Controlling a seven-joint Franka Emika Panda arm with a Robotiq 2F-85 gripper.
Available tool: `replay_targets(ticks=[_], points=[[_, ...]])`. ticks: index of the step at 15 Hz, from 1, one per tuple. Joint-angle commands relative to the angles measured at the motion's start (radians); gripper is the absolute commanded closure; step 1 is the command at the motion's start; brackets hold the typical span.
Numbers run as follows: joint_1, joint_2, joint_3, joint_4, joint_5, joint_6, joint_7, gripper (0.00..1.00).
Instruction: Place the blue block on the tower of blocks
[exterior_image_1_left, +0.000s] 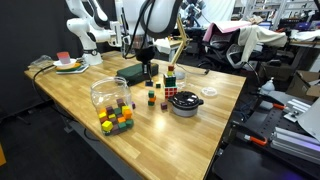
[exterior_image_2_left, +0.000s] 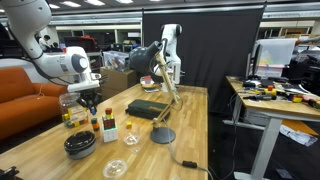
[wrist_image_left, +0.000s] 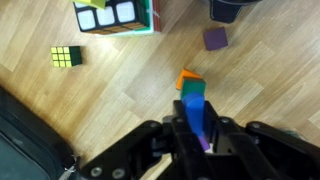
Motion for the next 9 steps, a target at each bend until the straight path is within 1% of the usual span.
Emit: replay_targets(ticks=[1,9], points=[[-0.013,0.021,0.011,0.016,-0.012,-0.013,0.0,0.95],[-0.016,0.044,0.015,0.024,-0.008,-0.024,-0.013,0.95]])
